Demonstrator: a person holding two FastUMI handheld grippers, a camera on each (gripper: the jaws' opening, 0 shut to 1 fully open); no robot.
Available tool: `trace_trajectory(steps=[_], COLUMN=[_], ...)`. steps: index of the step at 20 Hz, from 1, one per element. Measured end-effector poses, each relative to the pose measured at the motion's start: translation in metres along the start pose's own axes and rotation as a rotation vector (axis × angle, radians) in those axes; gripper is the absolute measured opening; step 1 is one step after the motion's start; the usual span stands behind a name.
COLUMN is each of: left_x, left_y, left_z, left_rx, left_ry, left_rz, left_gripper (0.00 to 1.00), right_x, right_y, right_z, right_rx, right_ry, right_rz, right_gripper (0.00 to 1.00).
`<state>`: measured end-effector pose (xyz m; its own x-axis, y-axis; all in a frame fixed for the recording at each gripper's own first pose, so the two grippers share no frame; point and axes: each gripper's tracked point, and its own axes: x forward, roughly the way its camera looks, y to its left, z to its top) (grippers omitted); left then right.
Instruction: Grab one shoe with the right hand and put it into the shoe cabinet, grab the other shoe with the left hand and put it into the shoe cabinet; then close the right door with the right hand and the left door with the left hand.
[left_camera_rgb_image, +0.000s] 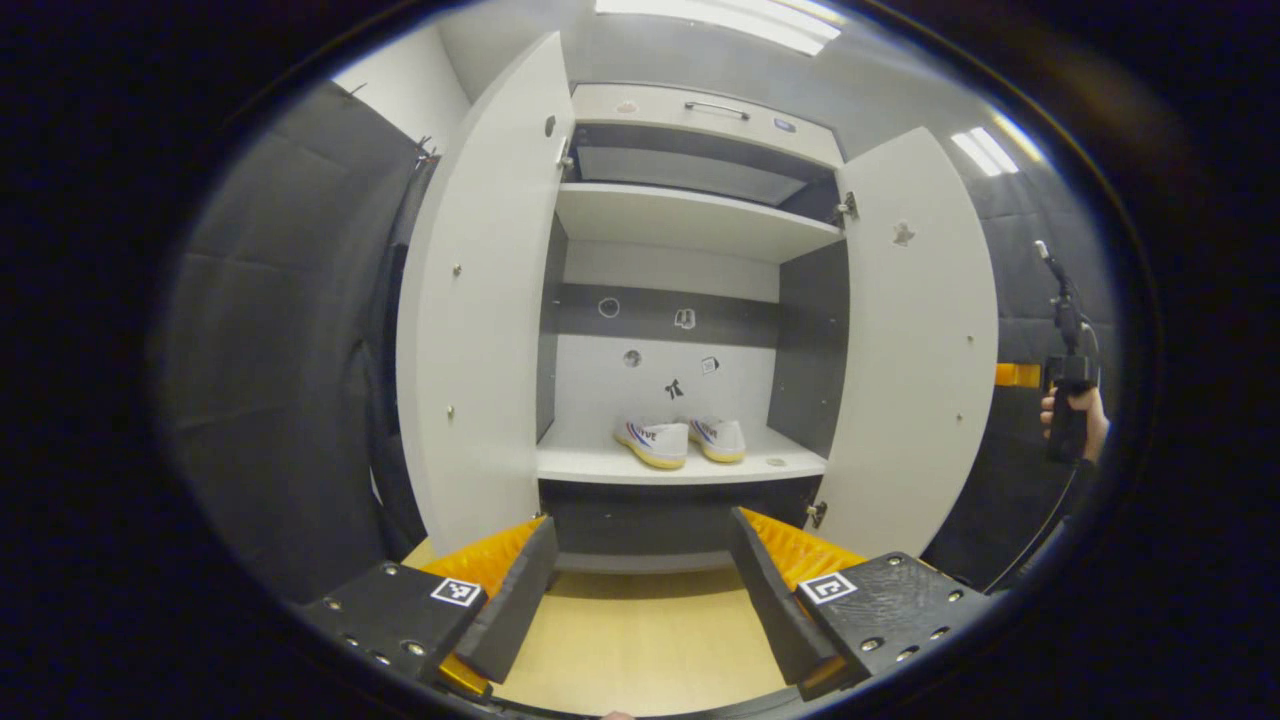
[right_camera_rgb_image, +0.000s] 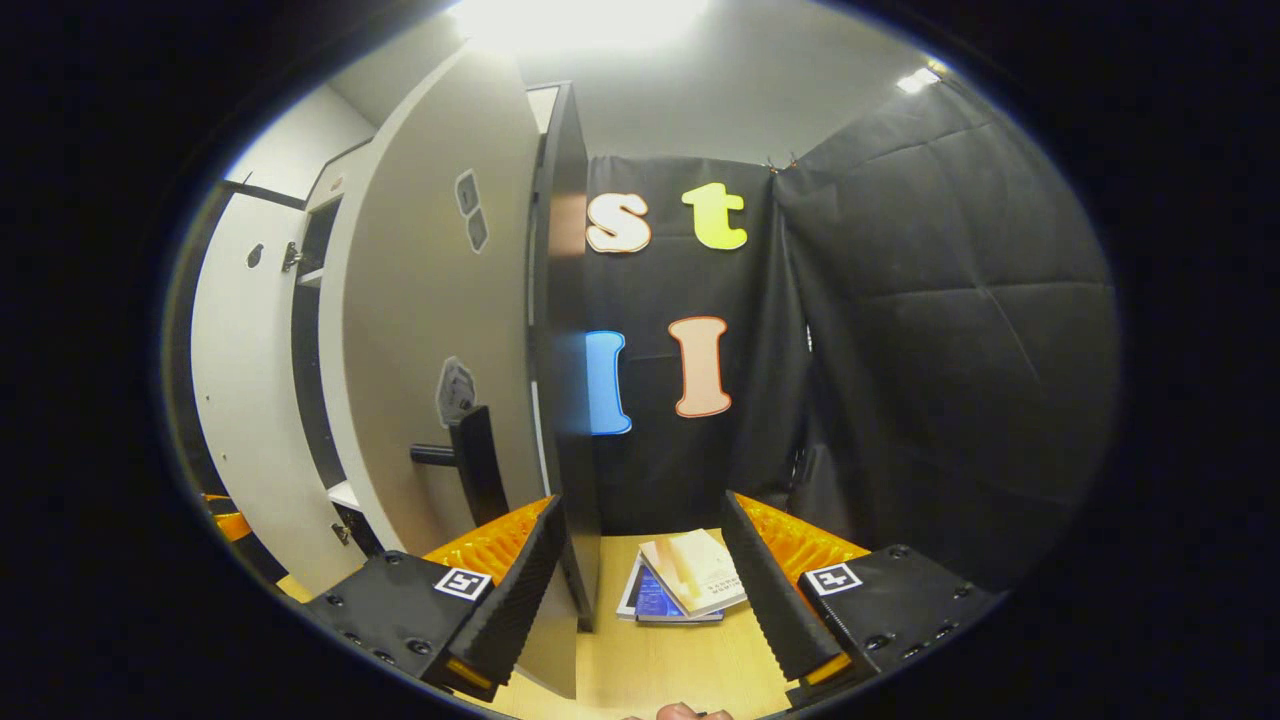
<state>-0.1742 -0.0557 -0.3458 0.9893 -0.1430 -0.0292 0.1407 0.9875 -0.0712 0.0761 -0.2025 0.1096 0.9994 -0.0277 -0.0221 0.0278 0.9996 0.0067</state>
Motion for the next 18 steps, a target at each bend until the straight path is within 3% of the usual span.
trace_trajectory(steps=[3,5,6,7,10,18], left_x=[-0.005,-0.009,-0.010,-0.012,-0.018,-0.028], left_y=[0.006,0.011,0.014,0.017,0.031,0.052], left_z=[0.000,0.001,0.001,0.003,0.003,0.000], left_rx=[0.002,0.008,0.011,0.015,0.011,-0.040], left_ry=[0.004,0.002,0.001,-0.002,-0.006,-0.003], left_rz=[0.007,0.019,0.023,0.029,0.054,0.092], left_gripper=[0.99,0.98,0.98,0.98,0.98,0.98], right_x=[-0.003,-0.003,-0.003,-0.006,-0.006,-0.011], right_y=[0.002,0.011,0.010,0.009,0.013,0.054], right_z=[0.003,0.003,0.002,0.004,0.003,0.003], right_rx=[0.000,0.024,0.026,0.022,0.027,0.016], right_ry=[-0.006,-0.006,-0.015,-0.019,-0.017,-0.017], right_rz=[-0.015,-0.009,-0.021,-0.031,-0.046,0.014], right_gripper=[0.92,0.96,0.86,0.91,0.89,0.89])
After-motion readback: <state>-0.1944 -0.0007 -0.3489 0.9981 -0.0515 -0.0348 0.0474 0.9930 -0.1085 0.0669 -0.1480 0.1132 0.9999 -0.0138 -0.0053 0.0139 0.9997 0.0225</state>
